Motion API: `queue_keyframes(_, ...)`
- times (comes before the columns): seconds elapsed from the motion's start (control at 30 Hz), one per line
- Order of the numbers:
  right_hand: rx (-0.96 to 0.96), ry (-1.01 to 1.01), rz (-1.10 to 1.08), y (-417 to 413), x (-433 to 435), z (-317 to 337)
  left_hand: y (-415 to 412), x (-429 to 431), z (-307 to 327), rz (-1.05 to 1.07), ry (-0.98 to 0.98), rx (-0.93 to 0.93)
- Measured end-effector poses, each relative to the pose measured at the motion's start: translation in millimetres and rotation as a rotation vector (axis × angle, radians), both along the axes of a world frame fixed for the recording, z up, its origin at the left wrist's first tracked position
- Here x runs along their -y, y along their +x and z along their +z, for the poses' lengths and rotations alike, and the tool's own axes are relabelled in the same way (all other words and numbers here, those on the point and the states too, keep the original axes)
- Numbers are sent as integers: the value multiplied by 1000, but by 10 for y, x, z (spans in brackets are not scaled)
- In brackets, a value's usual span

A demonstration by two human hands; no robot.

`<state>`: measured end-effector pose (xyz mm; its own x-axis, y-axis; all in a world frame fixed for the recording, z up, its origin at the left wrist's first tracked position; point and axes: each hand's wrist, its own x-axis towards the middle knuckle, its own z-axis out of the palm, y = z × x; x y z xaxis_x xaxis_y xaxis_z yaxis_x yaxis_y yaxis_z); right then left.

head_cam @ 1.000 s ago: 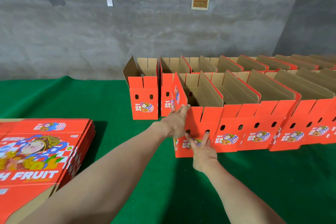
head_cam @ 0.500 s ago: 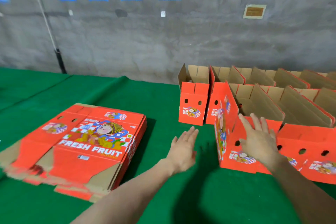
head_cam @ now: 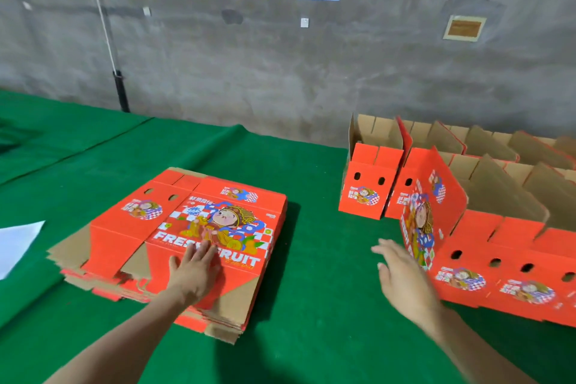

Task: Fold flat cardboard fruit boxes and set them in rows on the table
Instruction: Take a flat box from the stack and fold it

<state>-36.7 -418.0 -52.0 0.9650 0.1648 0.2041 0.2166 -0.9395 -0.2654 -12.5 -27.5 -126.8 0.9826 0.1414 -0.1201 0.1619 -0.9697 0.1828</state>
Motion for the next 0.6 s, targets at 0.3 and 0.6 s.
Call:
queue_keyframes(0.3,-676,590,-190,-131,-971,-648,-553,373,65,66,-383,417)
queue_keyframes(0.6,-662,1211,-361,33,-994,-66,-741,105,580,-28,-526,472)
